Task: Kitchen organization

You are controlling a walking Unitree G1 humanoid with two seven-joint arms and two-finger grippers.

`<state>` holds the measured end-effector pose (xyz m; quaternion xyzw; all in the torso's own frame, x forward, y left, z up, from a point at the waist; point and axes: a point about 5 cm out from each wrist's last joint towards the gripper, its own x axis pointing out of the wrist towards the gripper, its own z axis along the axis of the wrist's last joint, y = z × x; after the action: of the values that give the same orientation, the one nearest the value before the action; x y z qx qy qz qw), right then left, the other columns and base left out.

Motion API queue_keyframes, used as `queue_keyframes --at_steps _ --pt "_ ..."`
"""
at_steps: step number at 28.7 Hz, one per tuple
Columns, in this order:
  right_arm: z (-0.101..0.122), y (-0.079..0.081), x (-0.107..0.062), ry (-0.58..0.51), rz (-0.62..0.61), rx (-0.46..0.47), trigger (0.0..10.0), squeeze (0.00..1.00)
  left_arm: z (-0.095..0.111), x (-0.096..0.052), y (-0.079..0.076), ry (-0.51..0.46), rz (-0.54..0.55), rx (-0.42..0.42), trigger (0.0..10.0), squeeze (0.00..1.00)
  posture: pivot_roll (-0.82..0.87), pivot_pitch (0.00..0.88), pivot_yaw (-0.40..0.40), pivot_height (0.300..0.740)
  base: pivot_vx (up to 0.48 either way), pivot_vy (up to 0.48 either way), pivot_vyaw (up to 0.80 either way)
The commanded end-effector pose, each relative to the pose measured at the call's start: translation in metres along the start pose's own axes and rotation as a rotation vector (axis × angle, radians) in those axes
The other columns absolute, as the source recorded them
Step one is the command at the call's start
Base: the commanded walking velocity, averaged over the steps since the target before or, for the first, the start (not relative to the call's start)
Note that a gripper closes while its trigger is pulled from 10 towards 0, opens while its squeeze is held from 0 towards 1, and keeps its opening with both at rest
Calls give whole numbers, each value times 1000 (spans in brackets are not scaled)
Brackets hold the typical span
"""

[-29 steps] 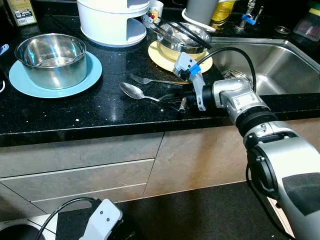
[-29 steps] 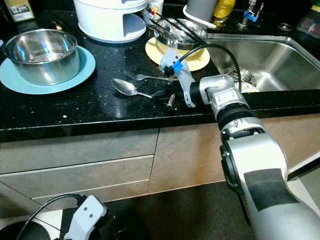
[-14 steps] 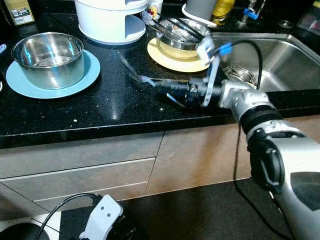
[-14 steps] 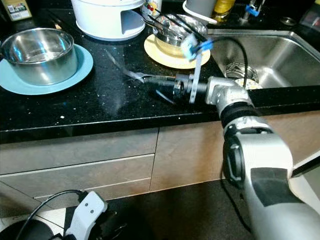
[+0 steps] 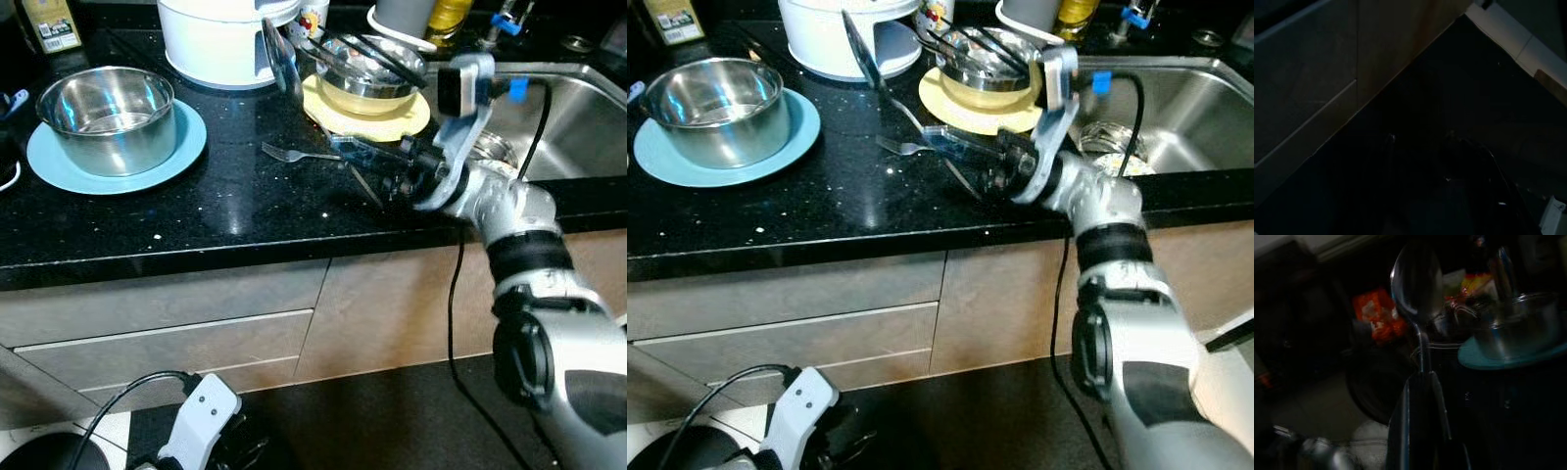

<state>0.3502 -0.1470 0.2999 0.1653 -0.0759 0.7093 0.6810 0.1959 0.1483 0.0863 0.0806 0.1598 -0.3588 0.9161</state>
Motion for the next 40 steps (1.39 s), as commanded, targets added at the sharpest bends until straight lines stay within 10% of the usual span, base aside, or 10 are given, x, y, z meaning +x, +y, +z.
queue_keyframes --at_steps 1,12,22,27,39,40 --pt "-8 5 -4 9 -37 17 0 0 -7 -1 -1 29 -23 -21 10000 0 34 236 -57 740 0 0 0" --pt "-57 46 -43 44 -219 129 0 0 -7 3 2 26 -36 -15 10000 0 16 231 -56 740 0 0 0" --pt "-142 70 -66 526 -445 150 0 0 -26 6 16 163 69 32 10000 0 12 227 -56 740 0 0 0" --pt "-171 71 -74 588 -549 154 0 0 -31 8 17 186 78 25 10000 0 9 217 -52 740 0 0 0" --pt "-238 61 -102 415 -1197 107 0 0 -44 25 40 137 406 -202 10000 0 -11 187 -56 740 0 0 0" --pt "-246 62 -110 362 -1318 127 10000 0 -47 26 40 148 415 -211 10000 0 -12 184 -53 740 0 0 0"
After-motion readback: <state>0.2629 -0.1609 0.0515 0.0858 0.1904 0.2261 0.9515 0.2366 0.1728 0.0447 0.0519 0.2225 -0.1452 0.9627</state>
